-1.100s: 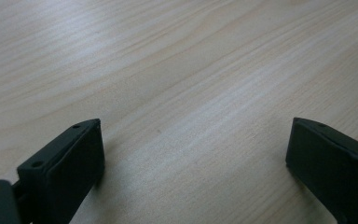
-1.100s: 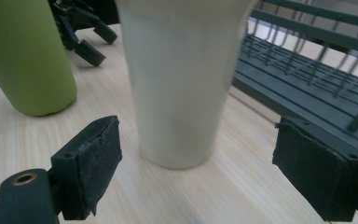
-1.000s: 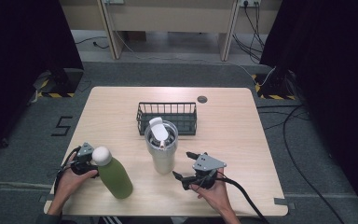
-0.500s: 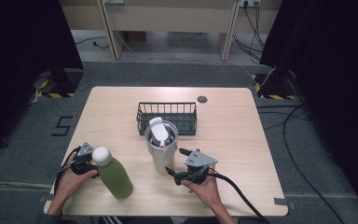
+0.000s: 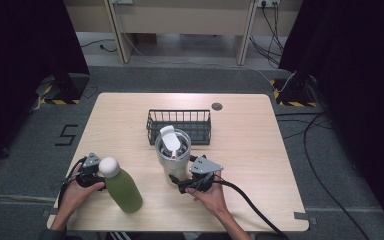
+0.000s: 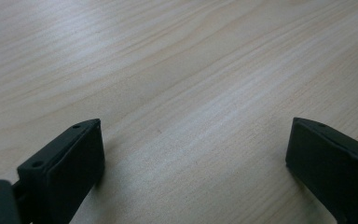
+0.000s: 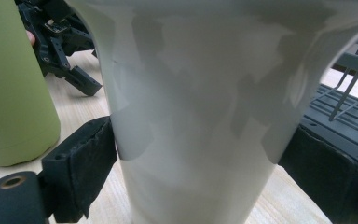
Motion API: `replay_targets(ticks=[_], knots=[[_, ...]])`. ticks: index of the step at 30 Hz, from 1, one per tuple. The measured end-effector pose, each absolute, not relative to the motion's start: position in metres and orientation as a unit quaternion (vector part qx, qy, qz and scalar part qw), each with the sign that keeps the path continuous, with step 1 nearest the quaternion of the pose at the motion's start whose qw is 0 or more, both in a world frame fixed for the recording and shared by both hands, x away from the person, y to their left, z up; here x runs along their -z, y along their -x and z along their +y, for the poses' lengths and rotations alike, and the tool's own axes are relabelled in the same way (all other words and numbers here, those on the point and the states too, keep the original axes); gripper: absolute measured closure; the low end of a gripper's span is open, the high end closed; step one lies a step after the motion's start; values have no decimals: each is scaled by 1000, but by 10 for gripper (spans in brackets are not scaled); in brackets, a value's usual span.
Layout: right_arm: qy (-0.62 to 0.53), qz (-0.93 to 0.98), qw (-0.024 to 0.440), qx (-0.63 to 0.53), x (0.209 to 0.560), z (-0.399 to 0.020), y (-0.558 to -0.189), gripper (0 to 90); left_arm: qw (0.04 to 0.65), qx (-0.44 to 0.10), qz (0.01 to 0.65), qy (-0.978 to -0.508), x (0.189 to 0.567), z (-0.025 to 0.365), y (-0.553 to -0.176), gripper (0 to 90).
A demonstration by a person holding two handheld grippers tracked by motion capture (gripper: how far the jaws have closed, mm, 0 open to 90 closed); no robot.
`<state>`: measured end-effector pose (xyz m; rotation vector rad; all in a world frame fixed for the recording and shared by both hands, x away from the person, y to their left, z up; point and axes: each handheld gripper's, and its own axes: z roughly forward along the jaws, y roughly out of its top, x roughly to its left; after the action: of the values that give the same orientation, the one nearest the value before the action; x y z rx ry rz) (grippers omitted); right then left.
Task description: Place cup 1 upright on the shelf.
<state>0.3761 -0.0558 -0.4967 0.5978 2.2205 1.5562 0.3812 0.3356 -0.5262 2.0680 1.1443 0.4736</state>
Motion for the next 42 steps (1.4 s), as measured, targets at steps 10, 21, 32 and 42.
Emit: replay_targets(ticks=[10,21,32,42], knots=[[-208,784,181,-557,500,-51,-380,102,357,-183,443,-801,526,336,-381,37],[-204,777,180,-568,504,-47,-384,85,358,-183,443,-801,526,336,-381,37],[-201,769,182,-579,510,-40,-389,87,357,-184,443,-801,526,336,-381,38],[-204,761,171,-591,512,-38,-392,102,358,-184,443,-801,526,336,-381,38]])
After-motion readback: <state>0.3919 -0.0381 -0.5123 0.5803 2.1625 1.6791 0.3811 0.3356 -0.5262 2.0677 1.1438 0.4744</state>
